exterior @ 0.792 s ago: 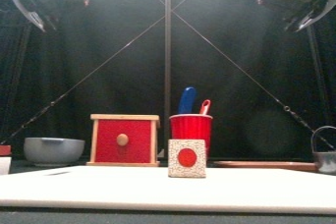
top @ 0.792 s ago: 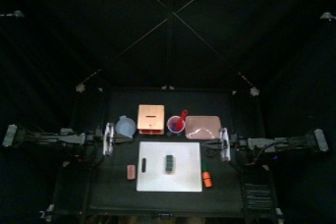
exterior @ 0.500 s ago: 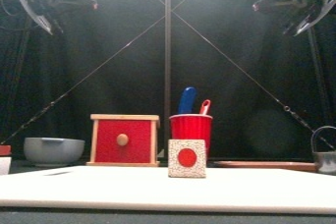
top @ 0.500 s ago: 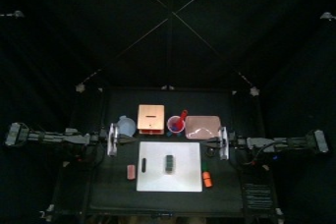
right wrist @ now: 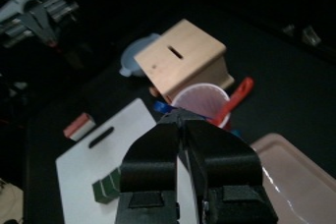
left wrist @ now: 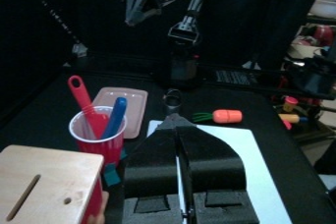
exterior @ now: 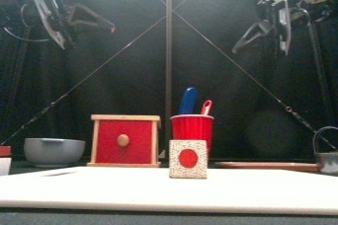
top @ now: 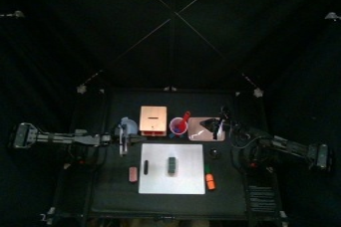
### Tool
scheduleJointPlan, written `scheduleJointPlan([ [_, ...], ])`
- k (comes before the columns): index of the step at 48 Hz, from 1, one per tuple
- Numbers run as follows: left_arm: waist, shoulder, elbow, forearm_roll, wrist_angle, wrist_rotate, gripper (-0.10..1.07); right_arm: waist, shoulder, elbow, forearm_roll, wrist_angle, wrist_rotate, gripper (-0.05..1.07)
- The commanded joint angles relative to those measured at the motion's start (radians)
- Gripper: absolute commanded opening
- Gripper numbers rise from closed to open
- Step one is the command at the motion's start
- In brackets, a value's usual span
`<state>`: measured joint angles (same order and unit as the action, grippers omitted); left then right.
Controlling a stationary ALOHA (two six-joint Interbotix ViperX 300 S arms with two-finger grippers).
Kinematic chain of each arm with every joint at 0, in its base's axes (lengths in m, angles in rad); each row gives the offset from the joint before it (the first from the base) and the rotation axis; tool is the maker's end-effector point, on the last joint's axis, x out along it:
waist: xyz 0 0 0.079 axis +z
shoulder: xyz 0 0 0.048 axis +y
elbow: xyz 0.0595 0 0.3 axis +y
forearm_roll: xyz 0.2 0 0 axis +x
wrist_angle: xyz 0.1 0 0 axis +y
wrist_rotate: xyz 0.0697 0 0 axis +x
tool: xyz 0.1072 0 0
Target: Grab knife handle
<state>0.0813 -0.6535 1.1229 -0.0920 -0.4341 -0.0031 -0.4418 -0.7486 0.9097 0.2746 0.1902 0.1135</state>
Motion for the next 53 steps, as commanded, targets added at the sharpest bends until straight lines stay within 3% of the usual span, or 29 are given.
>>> scheduleJointPlan([
  [1, 0.017, 0.006, -0.028, -0.021, -0.009, 0.002, 0.35, -0.044, 0.049, -0.083, 0.008, 0.072, -0.002, 0.28],
  [14, 0.029, 0.008, -0.020, -0.031, -0.009, 0.006, 0.66, -0.132, 0.202, -0.224, 0.009, 0.225, -0.018, 0.83],
  [21, 0.034, 0.008, -0.015, -0.029, -0.011, 0.006, 0.69, -0.172, 0.291, -0.296, 0.008, 0.337, -0.040, 1.05],
  [29, 0.051, 0.008, -0.006, -0.029, -0.011, 0.005, 0.69, -0.218, 0.393, -0.388, 0.063, 0.460, -0.126, 1.03],
  [42, 0.063, 0.008, 0.000, -0.031, -0.009, 0.003, 0.69, -0.327, 0.565, -0.563, 0.276, 0.669, -0.330, 1.03],
  [53, 0.063, 0.008, 0.006, -0.031, -0.009, -0.002, 0.69, -0.379, 0.755, -0.736, 0.322, 0.867, -0.410, 1.03],
])
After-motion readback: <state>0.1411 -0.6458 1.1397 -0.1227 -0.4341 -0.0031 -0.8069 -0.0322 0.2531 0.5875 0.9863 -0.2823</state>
